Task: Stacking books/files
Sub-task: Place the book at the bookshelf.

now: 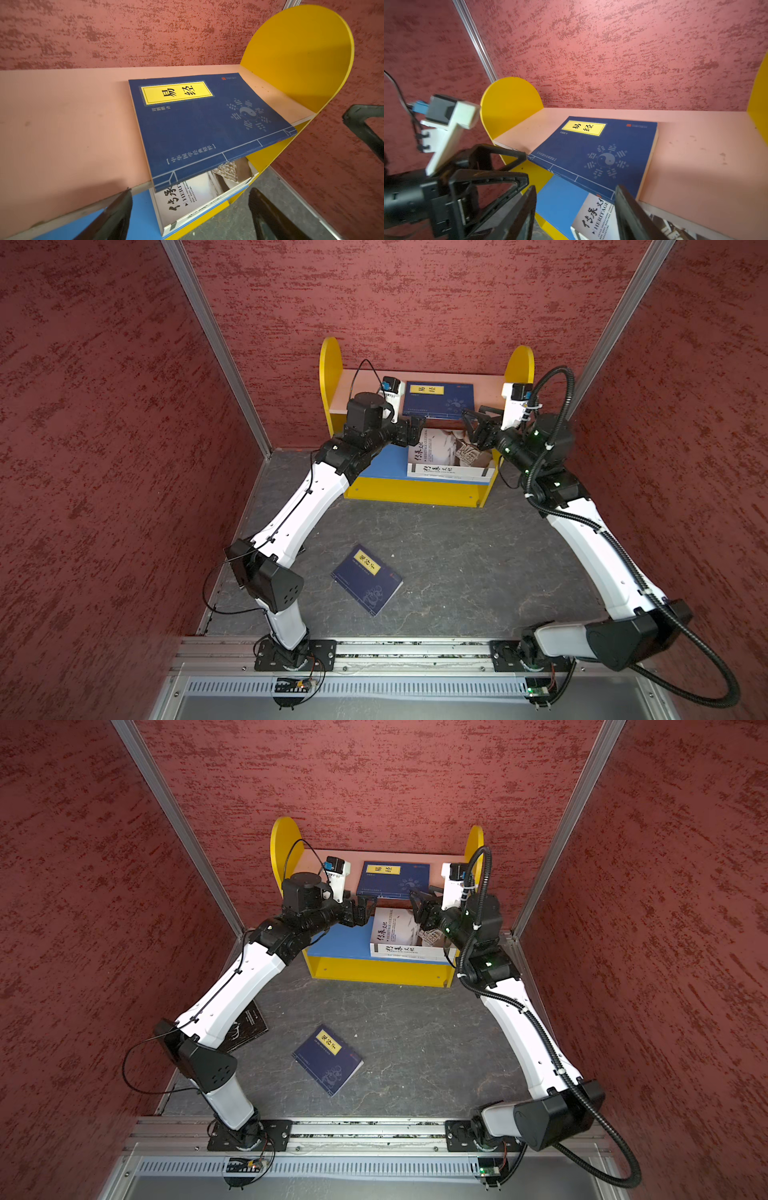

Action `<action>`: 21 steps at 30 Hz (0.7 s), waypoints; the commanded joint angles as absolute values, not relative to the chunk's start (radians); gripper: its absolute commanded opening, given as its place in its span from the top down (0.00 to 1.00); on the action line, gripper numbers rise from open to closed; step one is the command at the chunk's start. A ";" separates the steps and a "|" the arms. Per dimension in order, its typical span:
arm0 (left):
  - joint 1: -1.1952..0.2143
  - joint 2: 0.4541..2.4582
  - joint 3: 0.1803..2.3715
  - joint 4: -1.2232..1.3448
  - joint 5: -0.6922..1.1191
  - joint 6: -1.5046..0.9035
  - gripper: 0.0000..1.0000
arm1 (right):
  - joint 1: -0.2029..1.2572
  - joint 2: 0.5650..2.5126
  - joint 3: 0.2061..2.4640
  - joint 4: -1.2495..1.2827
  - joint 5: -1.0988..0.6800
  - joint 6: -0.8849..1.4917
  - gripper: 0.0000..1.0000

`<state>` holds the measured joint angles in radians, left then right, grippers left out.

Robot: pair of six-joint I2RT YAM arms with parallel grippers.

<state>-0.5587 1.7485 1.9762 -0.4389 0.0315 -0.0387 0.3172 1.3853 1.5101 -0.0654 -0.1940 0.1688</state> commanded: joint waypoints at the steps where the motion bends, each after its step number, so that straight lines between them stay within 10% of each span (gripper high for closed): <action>1: -0.599 1.764 1.993 -0.377 -0.099 0.096 0.16 | 0.336 1.405 1.534 -0.085 -0.061 0.014 0.41; 21: -0.635 1.847 2.033 -0.312 -0.248 0.222 0.19 | 0.345 1.515 1.580 -0.100 -0.059 -0.050 0.50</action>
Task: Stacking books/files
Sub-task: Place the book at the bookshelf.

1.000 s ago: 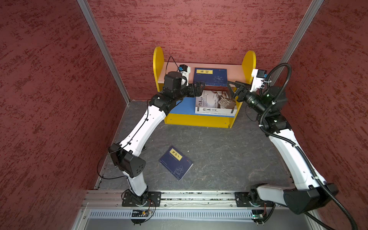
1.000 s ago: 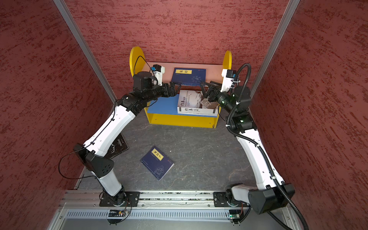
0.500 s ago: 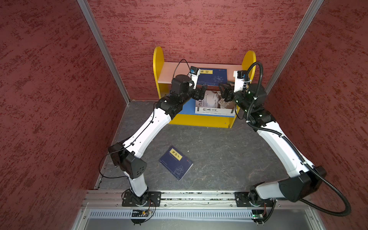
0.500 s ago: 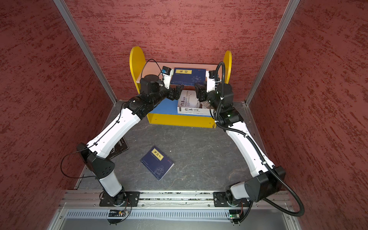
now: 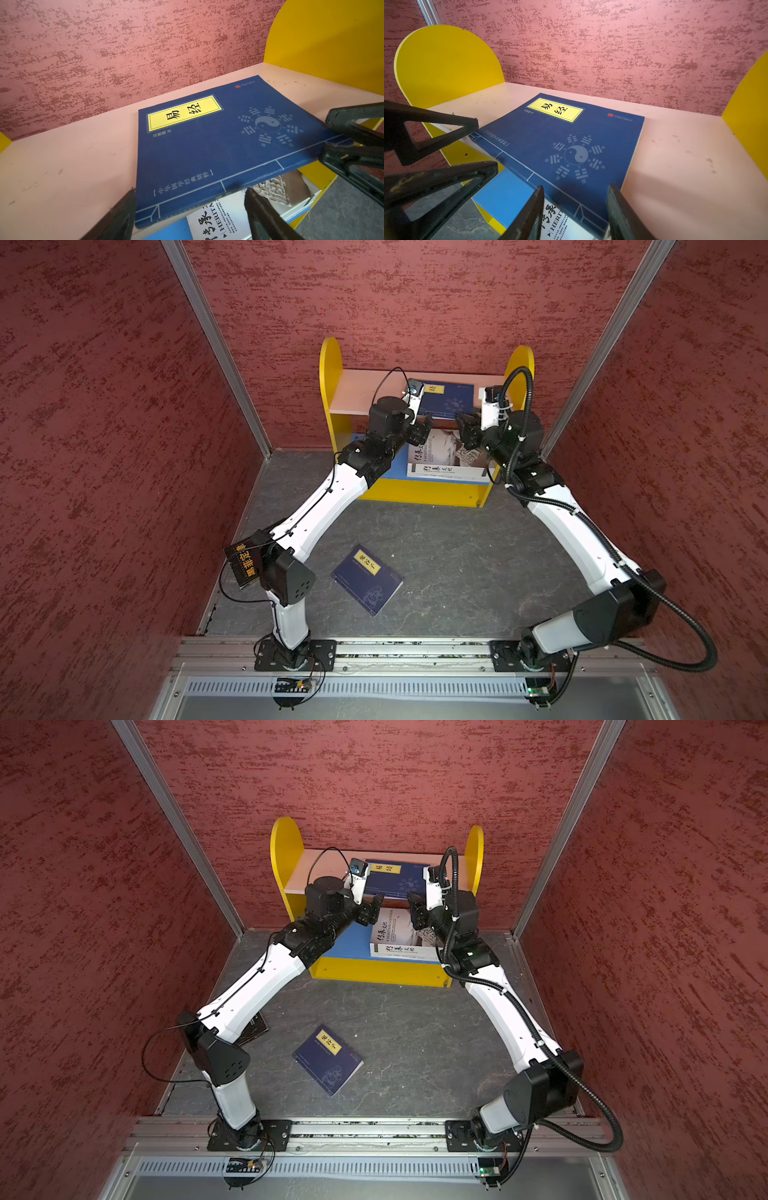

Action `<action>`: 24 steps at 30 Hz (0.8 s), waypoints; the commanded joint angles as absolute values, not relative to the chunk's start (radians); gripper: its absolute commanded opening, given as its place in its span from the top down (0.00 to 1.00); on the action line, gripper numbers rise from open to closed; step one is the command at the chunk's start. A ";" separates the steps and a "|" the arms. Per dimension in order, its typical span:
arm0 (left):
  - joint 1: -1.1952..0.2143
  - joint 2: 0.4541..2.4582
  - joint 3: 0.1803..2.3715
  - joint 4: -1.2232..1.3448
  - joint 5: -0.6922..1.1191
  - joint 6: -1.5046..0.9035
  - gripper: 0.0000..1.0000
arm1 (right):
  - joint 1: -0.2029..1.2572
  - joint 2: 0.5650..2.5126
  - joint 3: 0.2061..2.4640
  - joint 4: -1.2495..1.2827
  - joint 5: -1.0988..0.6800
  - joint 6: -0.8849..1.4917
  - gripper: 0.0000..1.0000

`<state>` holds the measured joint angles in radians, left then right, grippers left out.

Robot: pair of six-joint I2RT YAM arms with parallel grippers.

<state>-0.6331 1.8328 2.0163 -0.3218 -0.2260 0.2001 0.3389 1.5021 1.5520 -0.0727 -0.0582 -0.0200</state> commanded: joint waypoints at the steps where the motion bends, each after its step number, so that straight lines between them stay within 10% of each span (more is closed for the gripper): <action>1: -0.634 1.846 2.033 -0.310 -0.249 0.222 0.19 | 0.346 1.520 1.582 -0.100 -0.061 -0.049 0.50; 17: -0.634 1.814 1.991 -0.281 -0.251 0.189 0.19 | 0.345 1.557 1.622 -0.087 -0.064 -0.029 0.51; 24: -0.631 1.708 1.935 -0.255 -0.222 0.110 0.13 | 0.344 1.495 1.618 -0.074 -0.004 -0.008 0.30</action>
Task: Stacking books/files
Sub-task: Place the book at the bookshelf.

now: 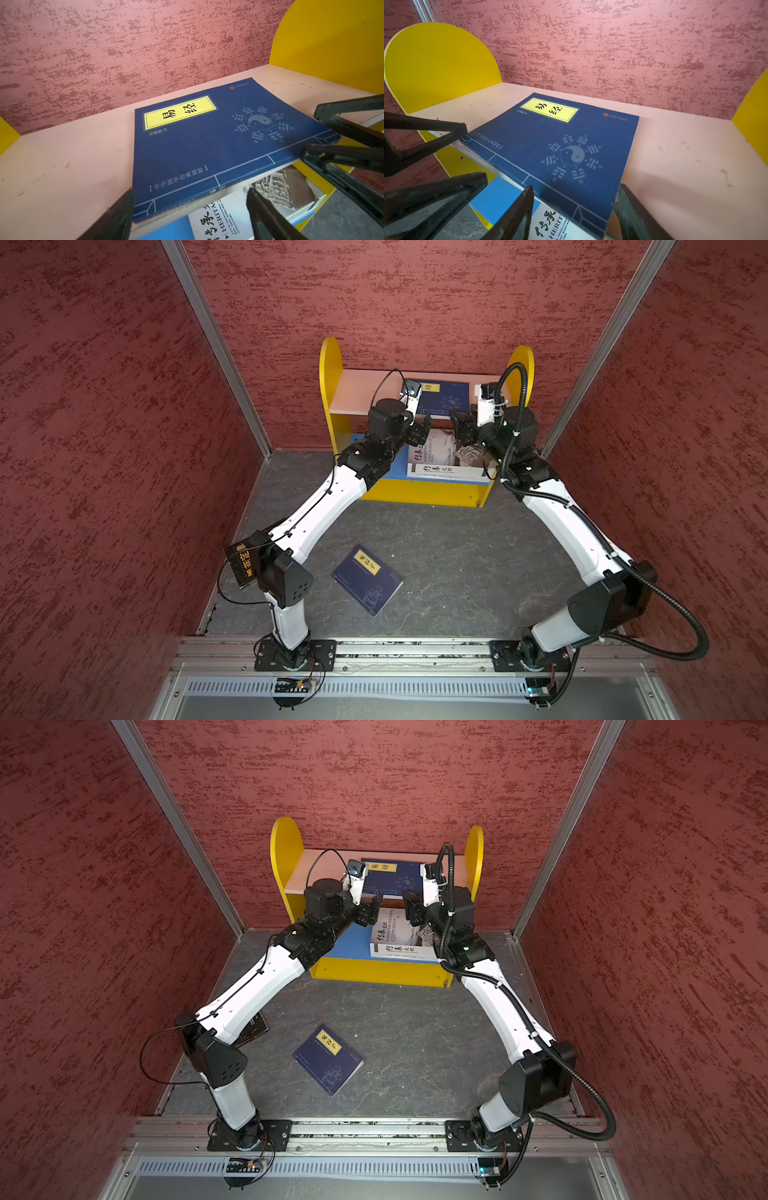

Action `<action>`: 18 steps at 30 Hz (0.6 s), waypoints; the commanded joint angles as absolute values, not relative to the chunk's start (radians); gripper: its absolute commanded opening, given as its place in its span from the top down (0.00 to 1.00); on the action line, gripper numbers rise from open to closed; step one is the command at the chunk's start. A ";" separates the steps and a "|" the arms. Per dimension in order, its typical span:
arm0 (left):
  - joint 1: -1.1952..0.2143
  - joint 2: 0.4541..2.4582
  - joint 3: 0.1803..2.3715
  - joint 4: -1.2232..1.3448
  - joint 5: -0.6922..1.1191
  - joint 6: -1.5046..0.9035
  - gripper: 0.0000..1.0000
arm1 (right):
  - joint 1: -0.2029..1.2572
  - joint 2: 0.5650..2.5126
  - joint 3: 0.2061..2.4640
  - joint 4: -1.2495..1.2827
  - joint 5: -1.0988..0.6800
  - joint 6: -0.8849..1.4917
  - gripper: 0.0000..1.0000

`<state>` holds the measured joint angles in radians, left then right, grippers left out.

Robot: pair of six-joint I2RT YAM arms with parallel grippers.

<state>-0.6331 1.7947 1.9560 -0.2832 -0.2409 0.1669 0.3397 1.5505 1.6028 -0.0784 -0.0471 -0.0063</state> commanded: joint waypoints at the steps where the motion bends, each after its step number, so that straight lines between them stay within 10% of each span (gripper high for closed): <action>1: -0.624 1.673 1.912 -0.251 -0.196 0.081 0.11 | 0.341 1.479 1.625 -0.075 0.000 0.002 0.25; 18: -0.335 1.065 1.214 -0.348 0.028 -0.690 0.02 | 0.330 1.209 1.407 -0.320 -0.123 0.303 0.02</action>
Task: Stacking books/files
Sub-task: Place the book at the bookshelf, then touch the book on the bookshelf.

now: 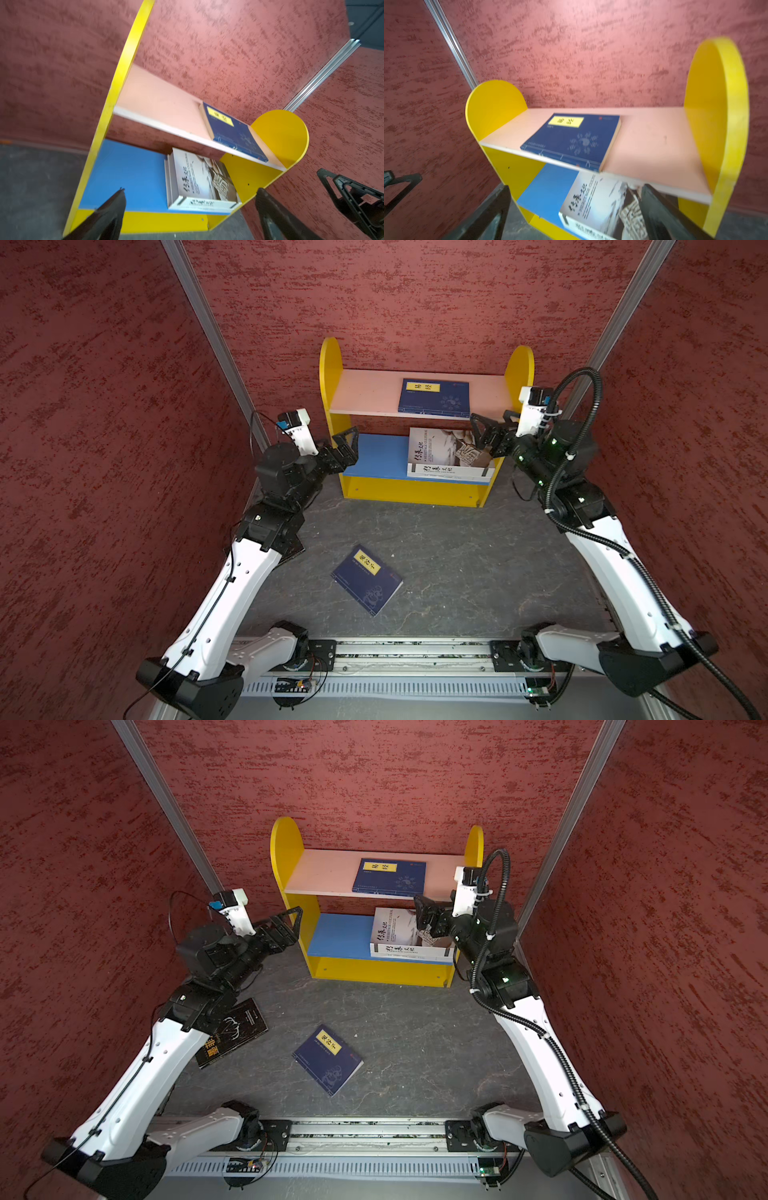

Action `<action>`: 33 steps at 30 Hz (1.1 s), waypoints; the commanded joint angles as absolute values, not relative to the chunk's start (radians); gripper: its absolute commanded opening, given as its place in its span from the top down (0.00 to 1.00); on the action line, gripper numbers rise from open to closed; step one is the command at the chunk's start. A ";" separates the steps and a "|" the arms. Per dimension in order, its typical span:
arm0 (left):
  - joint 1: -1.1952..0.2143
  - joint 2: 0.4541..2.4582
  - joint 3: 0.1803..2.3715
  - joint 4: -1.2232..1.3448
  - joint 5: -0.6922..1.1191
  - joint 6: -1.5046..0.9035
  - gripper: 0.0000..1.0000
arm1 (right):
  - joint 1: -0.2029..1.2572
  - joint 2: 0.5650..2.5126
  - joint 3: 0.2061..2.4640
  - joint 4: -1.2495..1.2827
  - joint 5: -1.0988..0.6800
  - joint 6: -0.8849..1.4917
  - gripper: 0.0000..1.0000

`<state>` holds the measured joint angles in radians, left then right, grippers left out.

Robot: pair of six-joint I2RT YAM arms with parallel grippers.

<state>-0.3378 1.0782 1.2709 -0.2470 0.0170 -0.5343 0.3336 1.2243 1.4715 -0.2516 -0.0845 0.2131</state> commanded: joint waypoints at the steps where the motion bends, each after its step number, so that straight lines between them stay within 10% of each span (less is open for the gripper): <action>1: -0.332 1.049 1.184 -0.373 0.022 -0.737 0.02 | 0.330 1.190 1.374 -0.316 -0.124 0.325 0.02; 11: -0.301 0.959 0.949 -0.437 0.057 -1.058 0.01 | 0.330 1.158 1.260 -0.203 -0.099 0.390 0.09; 33: -0.320 0.852 0.940 -0.503 -0.022 -1.011 0.01 | 0.314 1.586 1.798 -0.315 -0.123 -0.007 0.28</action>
<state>-0.3164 0.8631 0.9329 -0.4763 0.0162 -1.0378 0.3237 1.5745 1.7477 -0.2558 -0.1085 0.0639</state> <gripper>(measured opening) 0.987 0.717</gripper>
